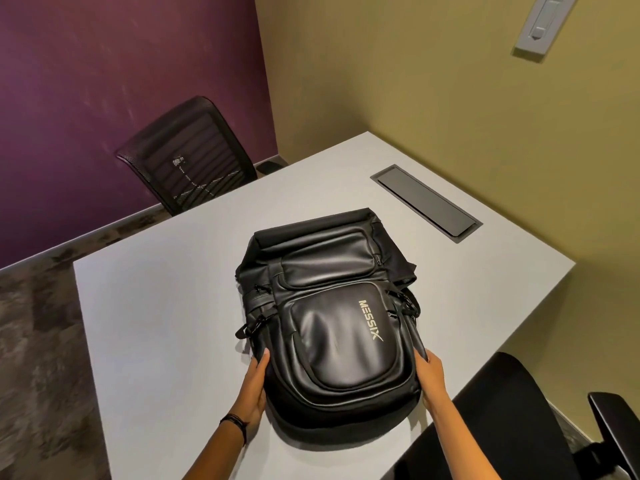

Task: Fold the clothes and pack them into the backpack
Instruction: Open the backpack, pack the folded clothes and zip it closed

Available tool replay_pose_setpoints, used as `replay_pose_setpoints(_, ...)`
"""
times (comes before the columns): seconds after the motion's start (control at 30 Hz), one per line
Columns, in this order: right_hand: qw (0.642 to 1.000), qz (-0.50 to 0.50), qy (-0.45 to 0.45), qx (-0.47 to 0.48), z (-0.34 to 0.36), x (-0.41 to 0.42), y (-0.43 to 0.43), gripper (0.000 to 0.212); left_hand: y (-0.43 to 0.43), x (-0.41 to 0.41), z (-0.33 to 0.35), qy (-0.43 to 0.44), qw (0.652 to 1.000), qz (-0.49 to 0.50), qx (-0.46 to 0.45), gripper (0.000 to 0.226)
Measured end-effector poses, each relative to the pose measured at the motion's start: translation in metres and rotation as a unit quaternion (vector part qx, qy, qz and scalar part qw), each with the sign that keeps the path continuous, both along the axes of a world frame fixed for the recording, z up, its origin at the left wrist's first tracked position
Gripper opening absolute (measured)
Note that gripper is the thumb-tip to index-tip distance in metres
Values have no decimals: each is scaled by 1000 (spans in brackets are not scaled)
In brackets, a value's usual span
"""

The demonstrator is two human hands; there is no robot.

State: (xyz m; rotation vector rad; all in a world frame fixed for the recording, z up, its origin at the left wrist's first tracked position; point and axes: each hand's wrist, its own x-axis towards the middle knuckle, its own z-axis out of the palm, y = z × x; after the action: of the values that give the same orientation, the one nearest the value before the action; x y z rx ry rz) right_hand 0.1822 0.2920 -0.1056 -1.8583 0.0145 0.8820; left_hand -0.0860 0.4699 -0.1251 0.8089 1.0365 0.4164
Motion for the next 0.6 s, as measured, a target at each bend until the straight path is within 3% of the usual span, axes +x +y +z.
replay_pose_setpoints(0.2, 998, -44, -19, 43, 0, -10, -8, 24, 3, 18, 11, -13, 1000, 21, -1, 40)
replay_pose_setpoints(0.6, 973, -216, -19, 83, -1, 0, -48, 14, 18, 96, 25, -21, 995, -97, 11, 42)
